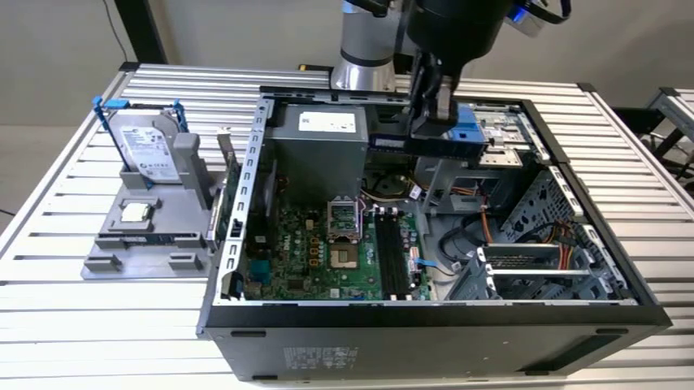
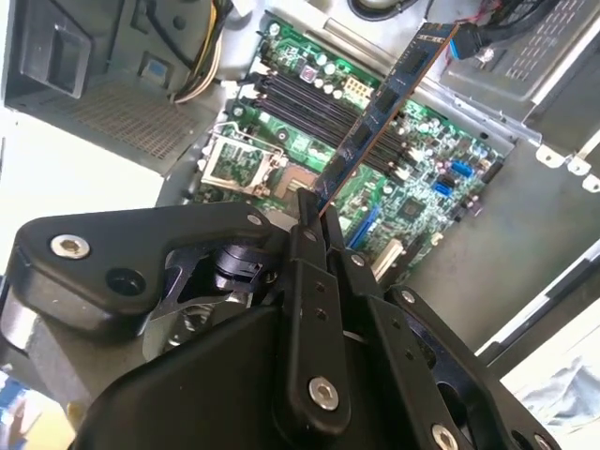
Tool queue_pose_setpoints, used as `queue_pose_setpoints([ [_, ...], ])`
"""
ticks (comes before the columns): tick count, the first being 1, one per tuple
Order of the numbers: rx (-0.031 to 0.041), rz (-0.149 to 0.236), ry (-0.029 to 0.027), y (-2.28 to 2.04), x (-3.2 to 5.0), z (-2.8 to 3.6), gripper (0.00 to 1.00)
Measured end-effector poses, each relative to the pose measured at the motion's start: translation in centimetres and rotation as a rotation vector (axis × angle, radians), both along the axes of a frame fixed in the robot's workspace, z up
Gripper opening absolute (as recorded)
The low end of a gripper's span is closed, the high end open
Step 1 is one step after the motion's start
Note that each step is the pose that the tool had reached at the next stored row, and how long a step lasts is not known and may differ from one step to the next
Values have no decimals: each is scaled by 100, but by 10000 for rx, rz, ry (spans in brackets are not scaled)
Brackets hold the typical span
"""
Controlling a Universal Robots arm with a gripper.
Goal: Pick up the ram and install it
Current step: 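Insert the ram into the slot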
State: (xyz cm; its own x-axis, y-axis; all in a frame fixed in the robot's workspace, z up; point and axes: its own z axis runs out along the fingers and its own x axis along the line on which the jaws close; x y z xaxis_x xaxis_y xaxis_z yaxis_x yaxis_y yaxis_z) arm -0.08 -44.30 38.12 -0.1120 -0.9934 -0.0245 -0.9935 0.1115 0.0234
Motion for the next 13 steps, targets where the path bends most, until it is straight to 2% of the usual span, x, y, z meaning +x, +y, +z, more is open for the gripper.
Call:
queue_pose_setpoints([
  [13, 1, -2159, 0, 0, 0, 0, 0],
])
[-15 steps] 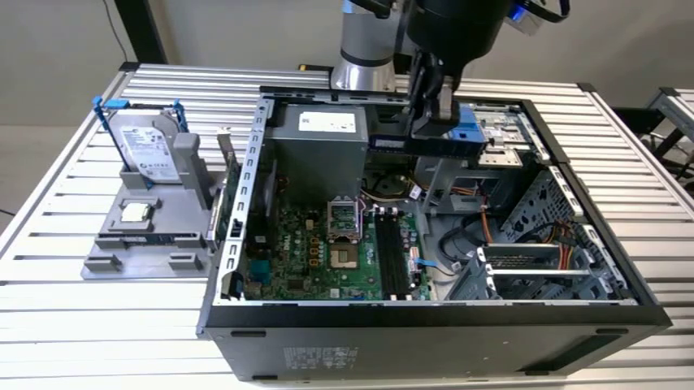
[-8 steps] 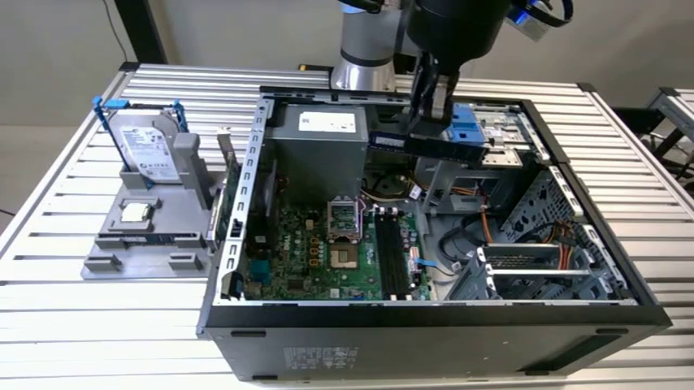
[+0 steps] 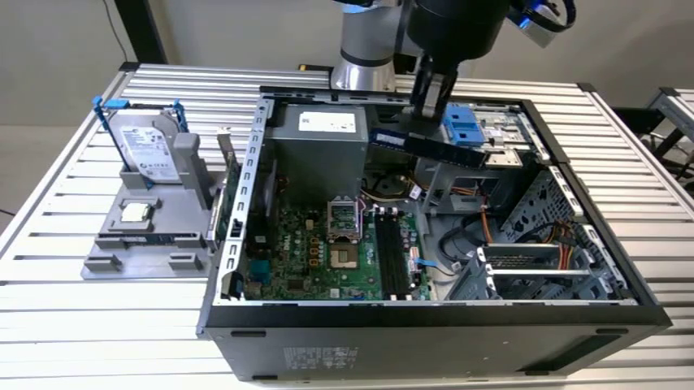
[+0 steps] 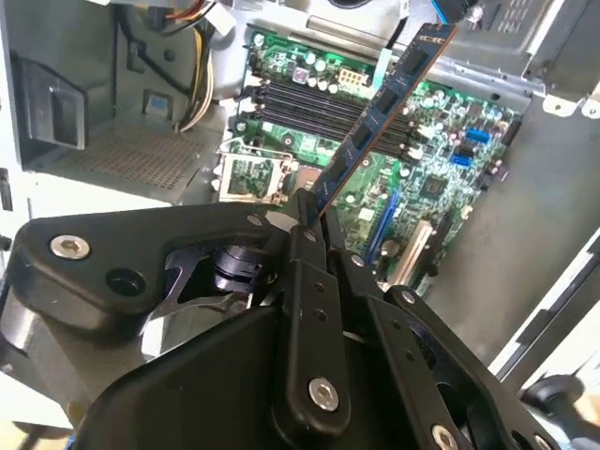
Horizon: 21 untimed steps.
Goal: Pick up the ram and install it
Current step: 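Insert the ram into the slot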
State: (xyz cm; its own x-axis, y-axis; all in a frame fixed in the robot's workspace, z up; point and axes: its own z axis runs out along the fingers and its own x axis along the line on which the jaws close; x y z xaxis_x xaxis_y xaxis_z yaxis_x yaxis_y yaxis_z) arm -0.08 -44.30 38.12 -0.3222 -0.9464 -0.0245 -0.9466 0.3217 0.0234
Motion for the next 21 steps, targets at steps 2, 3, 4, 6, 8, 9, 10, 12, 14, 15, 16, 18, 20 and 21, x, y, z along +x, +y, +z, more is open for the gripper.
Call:
queue_pose_setpoints([
  [2, 0, -330, 0, 0, 0, 0, 0],
  [3, 0, -496, 0, 0, 0, 0, 0],
  [4, 0, -662, 0, 0, 0, 0, 0],
  [6, 0, -1002, 0, 0, 0, 0, 0],
  [8, 0, -1338, 0, 0, 0, 0, 0],
  [9, -1, -1508, 0, 0, 0, 0, 0],
  [10, 0, -1680, 0, 0, 0, 0, 0],
  [12, 0, -2025, 0, 0, 0, 0, 0],
  [14, 0, -2376, 0, 0, 0, 0, 0],
  [15, -1, -2535, 0, 0, 0, 0, 0],
  [16, -1, -2718, 0, 0, 0, 0, 0],
  [18, -1, -3063, 0, 0, 0, 0, 0],
  [20, -1, -3420, 0, 0, 0, 0, 0],
  [21, 0, -3594, 0, 0, 0, 0, 0],
])
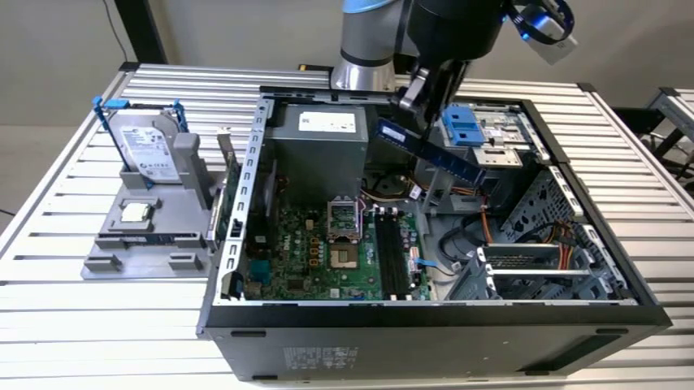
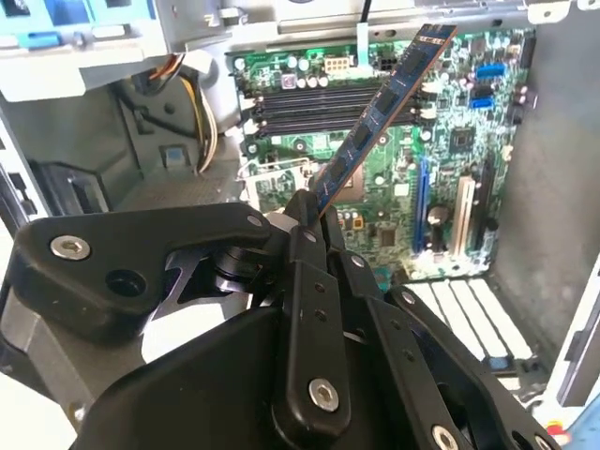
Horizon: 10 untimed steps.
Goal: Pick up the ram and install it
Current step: 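Insert the ram into the slot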
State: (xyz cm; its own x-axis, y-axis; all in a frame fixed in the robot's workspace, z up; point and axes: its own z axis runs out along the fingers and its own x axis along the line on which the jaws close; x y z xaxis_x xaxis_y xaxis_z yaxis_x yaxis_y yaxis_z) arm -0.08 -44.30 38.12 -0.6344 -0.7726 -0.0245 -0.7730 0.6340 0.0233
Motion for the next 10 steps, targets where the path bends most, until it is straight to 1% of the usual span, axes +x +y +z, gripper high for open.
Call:
queue_pose_setpoints([
  [10, 0, -1730, 0, 0, 0, -1, 0],
])
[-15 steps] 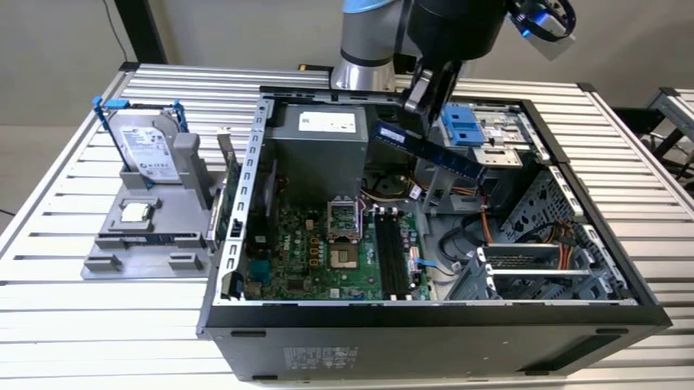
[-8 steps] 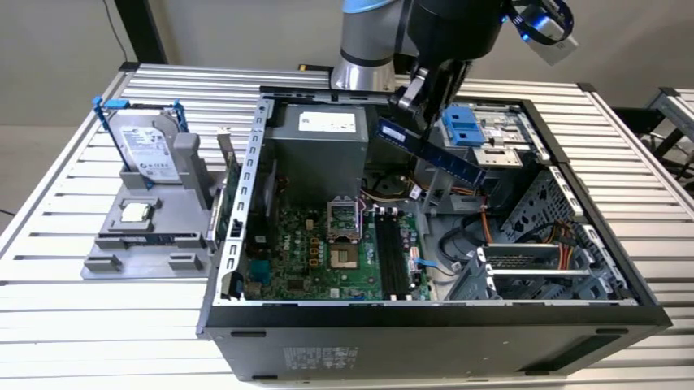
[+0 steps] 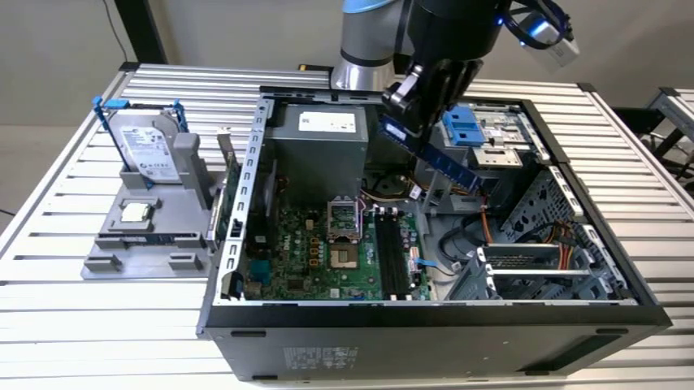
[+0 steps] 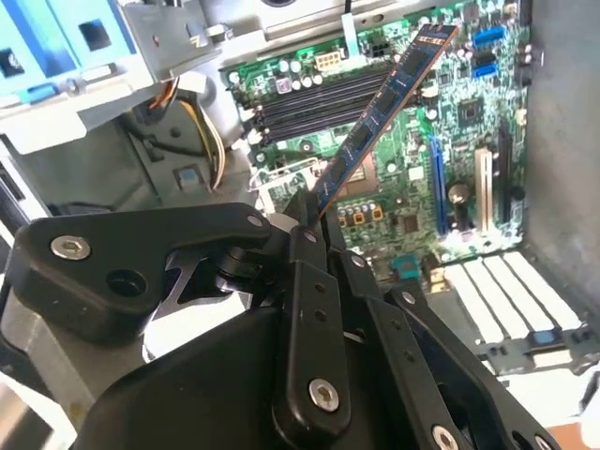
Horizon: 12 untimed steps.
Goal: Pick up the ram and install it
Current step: 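Insert the ram into the slot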
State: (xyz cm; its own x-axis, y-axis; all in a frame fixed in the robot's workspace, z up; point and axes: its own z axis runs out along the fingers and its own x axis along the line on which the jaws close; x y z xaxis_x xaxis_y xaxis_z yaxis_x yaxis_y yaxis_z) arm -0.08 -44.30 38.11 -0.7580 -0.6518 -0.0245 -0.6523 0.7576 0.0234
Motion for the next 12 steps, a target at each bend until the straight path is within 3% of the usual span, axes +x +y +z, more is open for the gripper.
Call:
queue_pose_setpoints([
  [12, 0, -1993, 0, 0, 0, -1, 0],
])
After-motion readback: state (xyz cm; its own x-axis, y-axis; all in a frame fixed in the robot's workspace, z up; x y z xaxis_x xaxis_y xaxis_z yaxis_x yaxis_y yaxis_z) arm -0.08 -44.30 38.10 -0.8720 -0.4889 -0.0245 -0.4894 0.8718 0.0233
